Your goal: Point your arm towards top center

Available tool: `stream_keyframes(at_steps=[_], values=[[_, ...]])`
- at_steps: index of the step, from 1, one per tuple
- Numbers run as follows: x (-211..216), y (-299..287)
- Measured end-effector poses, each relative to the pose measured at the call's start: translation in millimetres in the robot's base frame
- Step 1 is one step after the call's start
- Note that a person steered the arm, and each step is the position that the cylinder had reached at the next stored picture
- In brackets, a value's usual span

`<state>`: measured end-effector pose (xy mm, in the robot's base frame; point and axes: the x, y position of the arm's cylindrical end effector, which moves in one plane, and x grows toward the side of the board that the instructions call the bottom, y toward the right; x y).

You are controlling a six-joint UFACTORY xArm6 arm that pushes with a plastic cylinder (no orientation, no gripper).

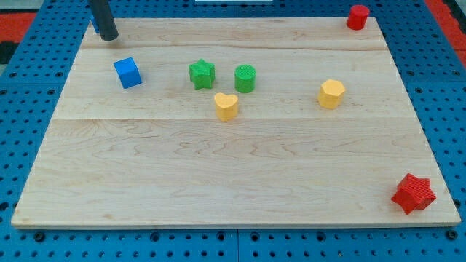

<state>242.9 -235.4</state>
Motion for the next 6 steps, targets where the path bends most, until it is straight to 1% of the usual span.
stream_keyframes(at_steps=[1,2,4,6], values=[[0.0,4.3],[0.0,52.3],[3.7,194.7],[4.0,197.7]])
